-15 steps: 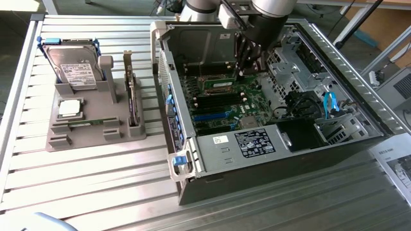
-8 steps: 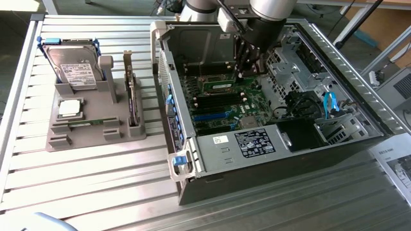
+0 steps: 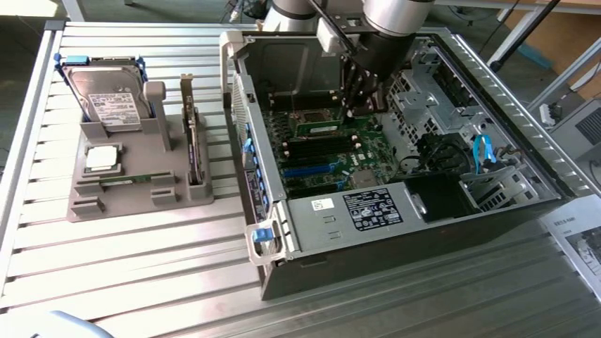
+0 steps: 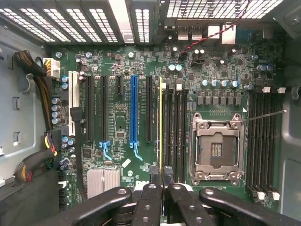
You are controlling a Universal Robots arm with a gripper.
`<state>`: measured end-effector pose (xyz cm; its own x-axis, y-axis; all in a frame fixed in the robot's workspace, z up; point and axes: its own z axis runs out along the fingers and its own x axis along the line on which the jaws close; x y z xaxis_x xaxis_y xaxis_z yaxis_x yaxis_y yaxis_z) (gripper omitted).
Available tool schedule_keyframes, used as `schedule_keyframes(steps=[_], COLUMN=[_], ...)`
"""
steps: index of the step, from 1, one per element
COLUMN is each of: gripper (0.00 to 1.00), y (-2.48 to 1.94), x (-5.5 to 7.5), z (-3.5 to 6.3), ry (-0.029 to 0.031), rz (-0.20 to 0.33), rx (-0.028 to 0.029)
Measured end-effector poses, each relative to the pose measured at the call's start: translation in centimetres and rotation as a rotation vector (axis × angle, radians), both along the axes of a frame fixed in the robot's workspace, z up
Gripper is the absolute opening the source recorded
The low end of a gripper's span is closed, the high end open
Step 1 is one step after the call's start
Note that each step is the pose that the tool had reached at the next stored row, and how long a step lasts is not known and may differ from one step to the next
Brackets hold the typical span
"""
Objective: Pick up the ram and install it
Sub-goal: 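Insert the ram into the slot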
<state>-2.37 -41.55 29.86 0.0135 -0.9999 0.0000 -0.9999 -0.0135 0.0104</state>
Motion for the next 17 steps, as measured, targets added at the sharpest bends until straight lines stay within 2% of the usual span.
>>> schedule_keyframes(steps=[17], gripper=[0.12], y=[0.00], x=[0.0], z=[-2.02], ry=[0.0000], rz=[0.000], rx=[0.0000])
